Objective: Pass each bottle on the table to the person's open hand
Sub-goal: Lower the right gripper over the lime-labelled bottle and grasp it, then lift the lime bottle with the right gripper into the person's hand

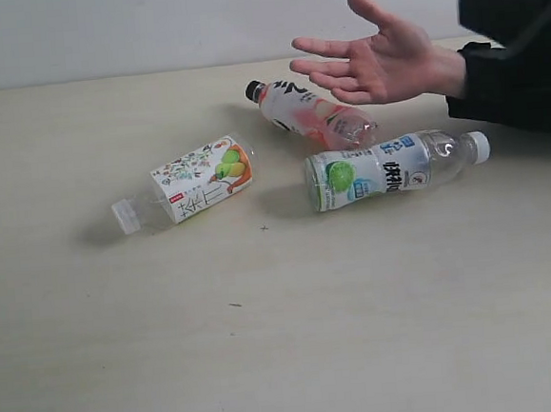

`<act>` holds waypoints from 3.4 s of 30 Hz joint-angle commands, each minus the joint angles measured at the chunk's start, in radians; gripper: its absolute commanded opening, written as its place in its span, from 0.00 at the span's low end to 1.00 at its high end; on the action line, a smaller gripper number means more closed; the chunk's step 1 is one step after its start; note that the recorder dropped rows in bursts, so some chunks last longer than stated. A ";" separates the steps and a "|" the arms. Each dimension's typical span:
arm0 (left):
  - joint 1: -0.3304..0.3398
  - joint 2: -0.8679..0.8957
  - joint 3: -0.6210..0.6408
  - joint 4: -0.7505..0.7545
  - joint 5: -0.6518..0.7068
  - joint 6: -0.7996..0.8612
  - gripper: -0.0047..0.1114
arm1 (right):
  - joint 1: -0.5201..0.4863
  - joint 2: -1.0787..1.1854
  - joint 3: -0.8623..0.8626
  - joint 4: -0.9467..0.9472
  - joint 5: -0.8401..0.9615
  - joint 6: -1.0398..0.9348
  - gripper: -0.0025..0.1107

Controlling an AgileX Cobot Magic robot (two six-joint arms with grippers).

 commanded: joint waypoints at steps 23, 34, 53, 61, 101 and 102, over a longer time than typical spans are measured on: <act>0.003 -0.005 0.003 0.005 -0.007 -0.004 0.06 | 0.001 0.664 -0.455 -0.251 0.645 -0.697 0.60; 0.003 -0.005 0.003 0.005 -0.007 -0.004 0.06 | 0.001 0.755 -0.455 -0.285 0.500 -0.801 0.69; 0.003 -0.005 0.003 0.005 -0.007 -0.004 0.06 | 0.001 0.919 -0.455 -0.338 0.335 -0.870 0.70; 0.003 -0.005 0.003 0.005 -0.007 -0.004 0.06 | 0.001 0.978 -0.455 -0.338 0.304 -0.868 0.69; 0.003 -0.005 0.003 0.005 -0.007 -0.004 0.06 | 0.013 0.775 -0.799 -0.357 0.943 -0.207 0.02; 0.003 -0.005 0.003 0.005 -0.007 -0.004 0.06 | 0.013 0.782 -0.869 -0.357 0.996 -0.132 0.02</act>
